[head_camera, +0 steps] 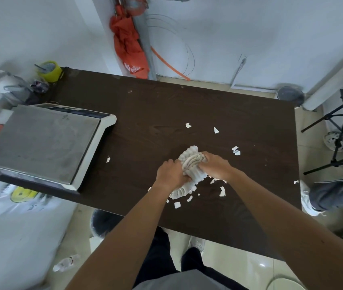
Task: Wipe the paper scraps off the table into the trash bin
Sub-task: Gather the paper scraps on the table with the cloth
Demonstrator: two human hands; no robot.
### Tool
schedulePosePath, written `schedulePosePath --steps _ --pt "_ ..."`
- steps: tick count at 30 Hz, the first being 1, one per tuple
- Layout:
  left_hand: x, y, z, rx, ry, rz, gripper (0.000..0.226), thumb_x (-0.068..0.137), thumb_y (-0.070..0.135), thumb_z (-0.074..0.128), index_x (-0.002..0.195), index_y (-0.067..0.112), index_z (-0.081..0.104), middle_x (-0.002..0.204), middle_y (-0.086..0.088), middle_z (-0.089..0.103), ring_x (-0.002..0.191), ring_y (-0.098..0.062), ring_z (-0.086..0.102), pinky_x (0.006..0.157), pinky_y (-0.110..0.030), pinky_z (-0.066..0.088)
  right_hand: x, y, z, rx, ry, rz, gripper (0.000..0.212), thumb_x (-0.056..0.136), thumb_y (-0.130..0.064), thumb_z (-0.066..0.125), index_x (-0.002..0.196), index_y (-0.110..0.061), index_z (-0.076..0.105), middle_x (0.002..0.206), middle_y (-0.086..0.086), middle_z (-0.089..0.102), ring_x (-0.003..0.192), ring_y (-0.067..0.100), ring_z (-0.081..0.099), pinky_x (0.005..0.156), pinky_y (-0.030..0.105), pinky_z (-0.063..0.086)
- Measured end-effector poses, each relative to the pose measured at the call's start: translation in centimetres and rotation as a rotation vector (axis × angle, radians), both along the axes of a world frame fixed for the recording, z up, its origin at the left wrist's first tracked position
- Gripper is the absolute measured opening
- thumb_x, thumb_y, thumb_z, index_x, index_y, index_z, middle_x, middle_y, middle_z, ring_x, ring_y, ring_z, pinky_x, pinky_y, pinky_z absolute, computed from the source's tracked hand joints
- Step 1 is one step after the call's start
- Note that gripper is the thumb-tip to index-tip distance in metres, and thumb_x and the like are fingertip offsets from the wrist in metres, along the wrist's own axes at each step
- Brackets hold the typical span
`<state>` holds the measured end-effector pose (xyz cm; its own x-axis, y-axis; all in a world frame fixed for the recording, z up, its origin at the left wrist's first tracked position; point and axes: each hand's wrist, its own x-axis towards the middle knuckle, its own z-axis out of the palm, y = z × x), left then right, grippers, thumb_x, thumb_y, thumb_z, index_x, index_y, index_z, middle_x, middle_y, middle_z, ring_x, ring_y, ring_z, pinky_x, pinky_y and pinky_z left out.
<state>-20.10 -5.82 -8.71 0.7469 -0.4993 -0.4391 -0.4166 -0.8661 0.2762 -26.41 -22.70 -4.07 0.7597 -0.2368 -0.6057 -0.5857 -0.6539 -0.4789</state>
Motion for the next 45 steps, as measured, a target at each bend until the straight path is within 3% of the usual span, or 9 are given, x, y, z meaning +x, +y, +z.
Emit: schedulePosePath --steps 6,9,13,21,25,28,34,38,45 --pt "-2.4 -1.1 1.0 -0.070 0.024 0.035 0.063 0.082 0.052 0.072 0.125 0.013 0.049 0.123 -0.007 0.057 0.117 -0.028 0.053 0.099 -0.042 0.046 -2.0 -1.2 0.3 0.017 0.065 -0.049 0.043 0.087 -0.036 0.043 0.129 -0.030 0.048 0.110 -0.004 0.063 0.103 0.024 0.059 0.094 0.042 0.044" --pt "-2.3 -0.8 2.0 -0.126 0.057 0.027 0.040 0.086 0.038 0.066 0.113 0.013 0.051 0.112 -0.004 0.062 0.107 -0.028 0.060 0.093 -0.044 0.048 -1.7 -0.9 0.7 0.018 0.063 -0.052 0.043 0.082 -0.037 0.044 0.122 -0.026 0.054 0.100 -0.005 0.066 0.094 0.023 0.062 0.085 0.039 0.046" --pt "-1.3 0.5 3.7 -0.194 0.042 0.003 0.025 0.089 0.028 0.058 0.108 0.013 0.054 0.103 -0.002 0.065 0.096 -0.028 0.065 0.088 -0.041 0.048 -0.3 -0.1 1.7 0.025 0.020 -0.117 0.055 0.081 -0.038 0.050 0.134 -0.023 0.045 0.111 0.001 0.063 0.097 0.022 0.058 0.084 0.039 0.046" --pt "3.9 8.0 5.6 -0.279 -0.051 0.168 0.035 0.085 0.041 0.065 0.106 0.016 0.052 0.099 -0.001 0.066 0.089 -0.023 0.066 0.069 -0.033 0.045 5.2 7.1 3.8 0.030 -0.211 -0.075 0.058 0.089 -0.033 0.051 0.143 -0.018 0.039 0.109 -0.001 0.063 0.095 0.020 0.061 0.080 0.034 0.046" --pt "6.0 12.5 6.1 -0.261 -0.163 0.275 0.043 0.084 0.046 0.068 0.109 0.015 0.051 0.103 -0.003 0.064 0.092 -0.023 0.065 0.069 -0.029 0.044 8.1 11.7 3.7 -0.051 -0.340 0.013 0.061 0.093 -0.039 0.054 0.148 -0.018 0.035 0.144 0.002 0.051 0.128 0.022 0.050 0.103 0.040 0.041" --pt "6.6 15.9 6.2 -0.161 -0.251 0.314 0.050 0.086 0.047 0.065 0.118 0.011 0.050 0.112 -0.007 0.062 0.101 -0.025 0.063 0.078 -0.034 0.051 10.0 14.9 3.2 -0.068 -0.352 0.047 0.063 0.097 -0.045 0.050 0.151 -0.019 0.032 0.152 0.000 0.041 0.137 0.021 0.041 0.108 0.040 0.036" --pt "6.8 21.3 3.7 -0.072 -0.315 0.389 0.065 0.088 0.048 0.061 0.134 0.007 0.038 0.122 -0.012 0.062 0.108 -0.030 0.065 0.085 -0.040 0.054 10.9 19.5 2.0 0.026 -0.314 -0.040 0.058 0.098 -0.052 0.039 0.147 -0.022 0.035 0.143 -0.004 0.052 0.131 0.019 0.048 0.106 0.041 0.039" --pt "5.5 23.0 1.1 -0.054 -0.404 0.264 0.080 0.093 0.050 0.051 0.153 0.005 0.024 0.125 -0.014 0.065 0.102 -0.033 0.069 0.080 -0.042 0.055 9.2 20.5 0.7 0.066 -0.270 -0.094 0.057 0.100 -0.054 0.033 0.146 -0.020 0.037 0.137 -0.002 0.057 0.128 0.020 0.051 0.103 0.040 0.037" --pt "5.2 21.6 0.2 -0.172 -0.198 0.157 0.074 0.094 0.048 0.049 0.152 0.011 0.023 0.122 -0.016 0.064 0.096 -0.038 0.068 0.080 -0.044 0.054 7.2 20.5 -0.4 0.084 -0.208 -0.149 0.062 0.097 -0.060 0.037 0.144 -0.020 0.040 0.129 -0.001 0.061 0.121 0.023 0.055 0.097 0.038 0.040"
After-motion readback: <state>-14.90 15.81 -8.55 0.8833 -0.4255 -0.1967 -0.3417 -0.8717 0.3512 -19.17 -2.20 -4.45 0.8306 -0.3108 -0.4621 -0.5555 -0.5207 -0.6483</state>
